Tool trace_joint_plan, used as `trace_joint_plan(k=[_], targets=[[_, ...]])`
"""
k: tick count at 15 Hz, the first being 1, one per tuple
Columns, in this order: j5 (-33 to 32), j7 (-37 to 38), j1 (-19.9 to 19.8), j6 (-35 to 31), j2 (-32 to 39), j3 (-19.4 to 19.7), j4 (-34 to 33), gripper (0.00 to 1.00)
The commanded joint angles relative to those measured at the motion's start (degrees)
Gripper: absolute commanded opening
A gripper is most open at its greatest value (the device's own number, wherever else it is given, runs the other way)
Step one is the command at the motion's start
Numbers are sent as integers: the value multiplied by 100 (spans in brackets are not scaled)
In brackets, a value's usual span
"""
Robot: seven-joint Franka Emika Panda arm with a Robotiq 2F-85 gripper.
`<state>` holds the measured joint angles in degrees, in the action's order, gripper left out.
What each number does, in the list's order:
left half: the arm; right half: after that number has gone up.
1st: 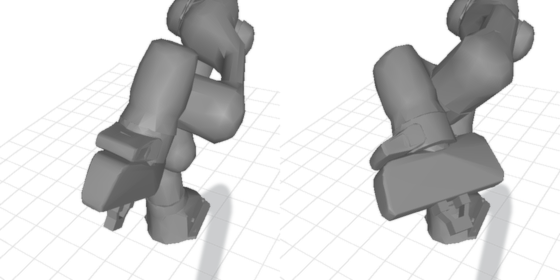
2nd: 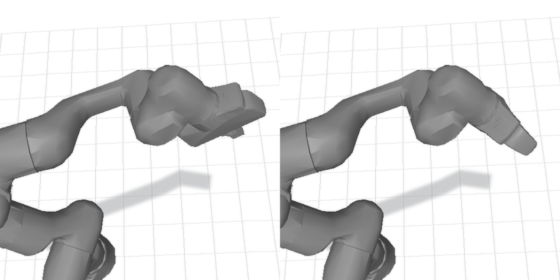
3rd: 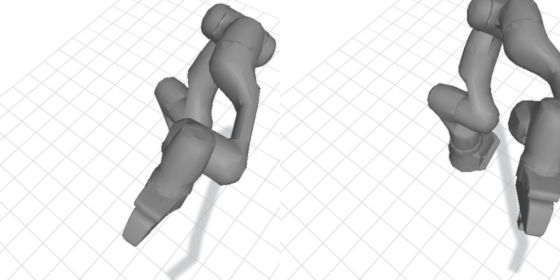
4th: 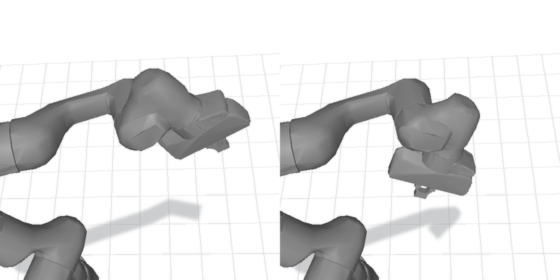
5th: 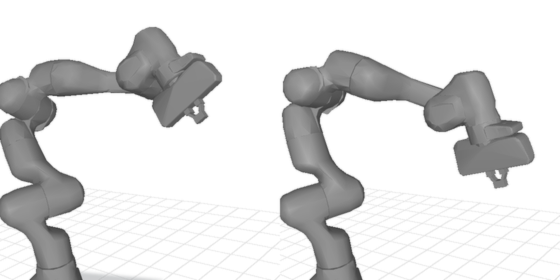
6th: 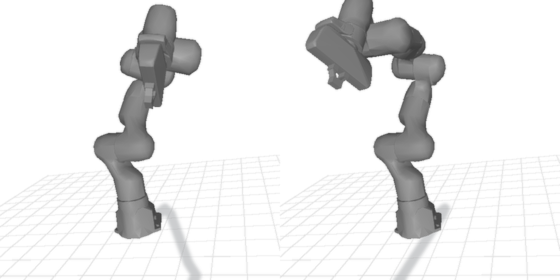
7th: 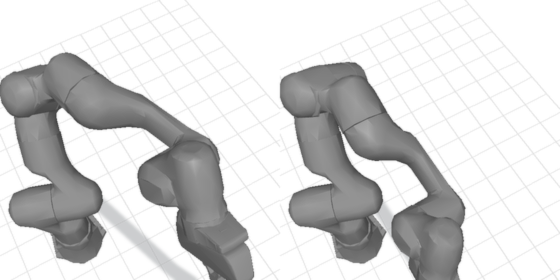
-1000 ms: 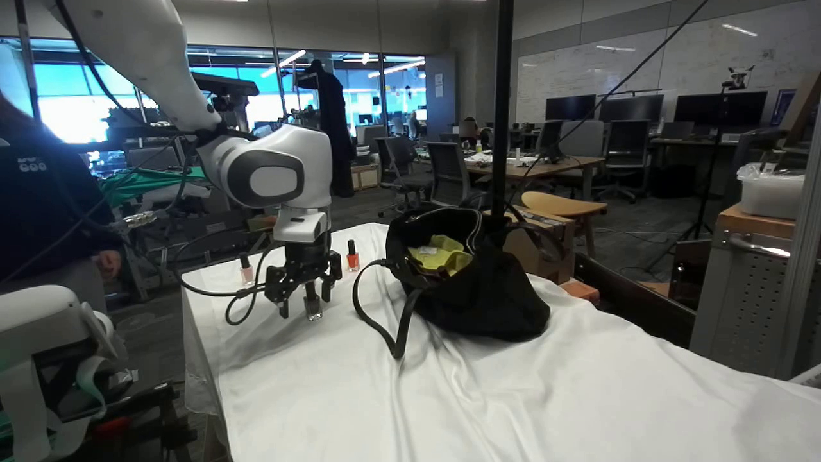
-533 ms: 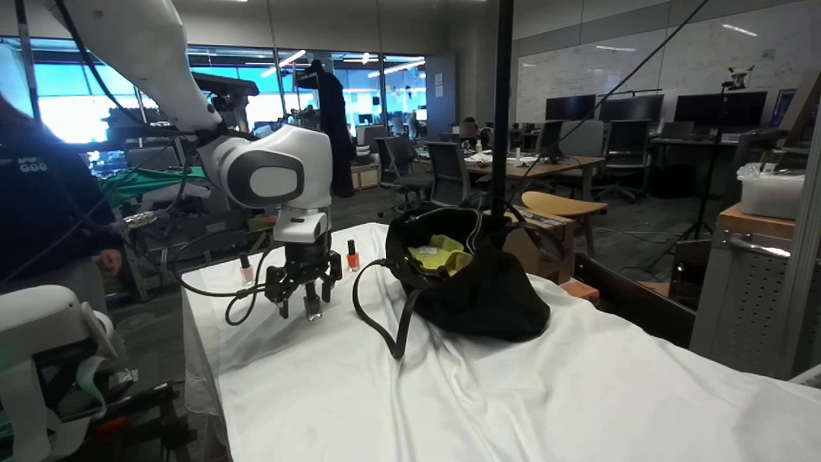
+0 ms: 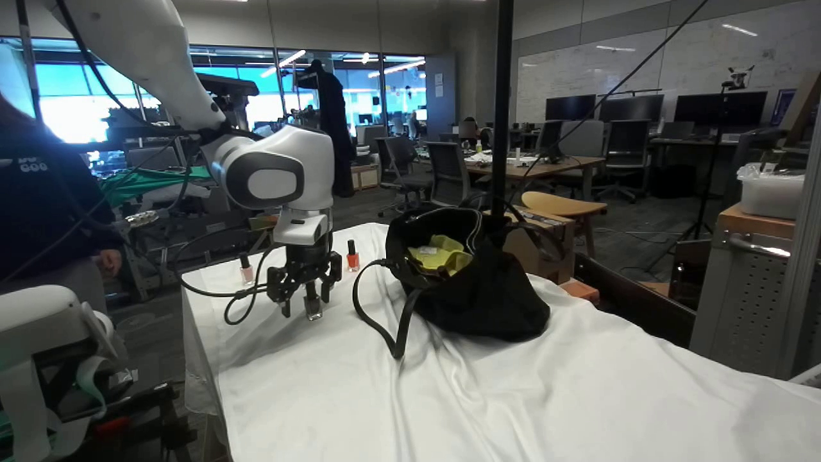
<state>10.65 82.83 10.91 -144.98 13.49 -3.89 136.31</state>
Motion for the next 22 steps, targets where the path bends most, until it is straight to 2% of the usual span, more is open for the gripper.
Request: trace_joint_plan(k=[1, 7, 8, 9, 15, 22], targets=[[124, -125, -71, -113, 72, -44, 7, 60], [67, -111, -87, -37, 66, -20, -13, 19], [44, -118, -87, -6, 52, -14, -25, 15], [25, -112, -86, 16, 31, -8, -22, 18], [-79, -851, -159, 415, -378, -10, 114, 18], [-1388, -937, -325, 1324, -1547, 211, 340, 18]])
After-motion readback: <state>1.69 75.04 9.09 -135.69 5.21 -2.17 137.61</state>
